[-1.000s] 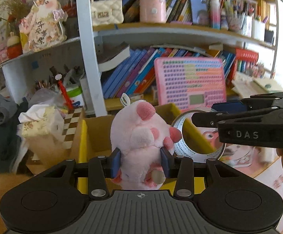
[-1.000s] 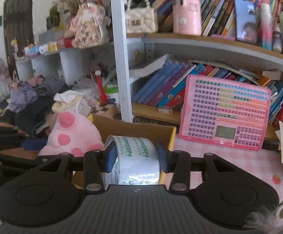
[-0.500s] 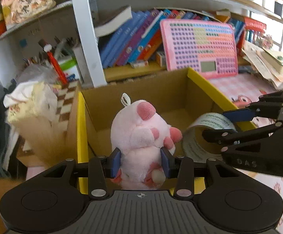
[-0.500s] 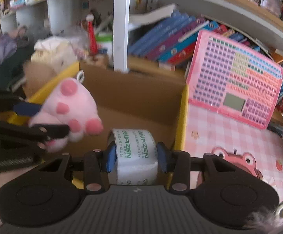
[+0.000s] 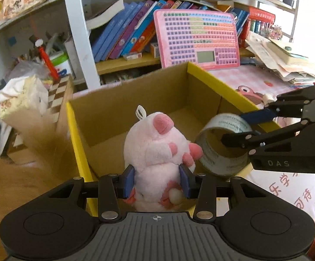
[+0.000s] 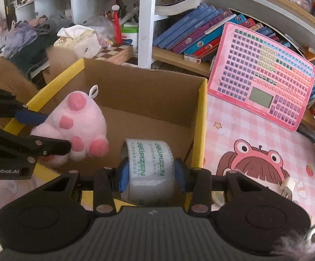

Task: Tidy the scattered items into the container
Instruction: 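Carry the pig and tape roll with both tools over the yellow box, then open left tool to drop the pig while right tool releases the tape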

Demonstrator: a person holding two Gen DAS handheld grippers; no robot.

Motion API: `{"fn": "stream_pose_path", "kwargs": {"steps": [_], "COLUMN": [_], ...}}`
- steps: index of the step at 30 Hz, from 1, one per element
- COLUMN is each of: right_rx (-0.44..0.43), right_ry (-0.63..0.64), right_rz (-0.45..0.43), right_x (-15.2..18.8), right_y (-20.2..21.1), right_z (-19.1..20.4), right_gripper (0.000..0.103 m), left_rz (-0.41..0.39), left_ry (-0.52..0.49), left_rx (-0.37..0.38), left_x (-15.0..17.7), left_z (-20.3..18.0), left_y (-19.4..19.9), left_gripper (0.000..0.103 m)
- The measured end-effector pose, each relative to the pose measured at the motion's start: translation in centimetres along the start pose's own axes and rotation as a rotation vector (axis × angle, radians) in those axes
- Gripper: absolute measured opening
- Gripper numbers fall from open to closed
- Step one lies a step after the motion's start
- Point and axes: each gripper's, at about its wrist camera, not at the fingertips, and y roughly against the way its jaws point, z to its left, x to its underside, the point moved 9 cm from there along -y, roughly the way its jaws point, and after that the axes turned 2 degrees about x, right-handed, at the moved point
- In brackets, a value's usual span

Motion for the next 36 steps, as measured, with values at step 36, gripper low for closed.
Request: {"fn": "stream_pose_path", "kwargs": {"steps": [36], "right_rx": [0.070], "right_ry": [-0.229], "right_rz": [0.122], "right_x": [2.0], "right_y": [1.7], "right_z": [3.4], "right_gripper": [0.040], "left_rz": [0.052], "left_ry": [-0.124], "left_rx": [-0.116], "left_x": [-2.9], "left_z": [7.8], "left_y": [-5.4], "left_gripper": [0.035]}}
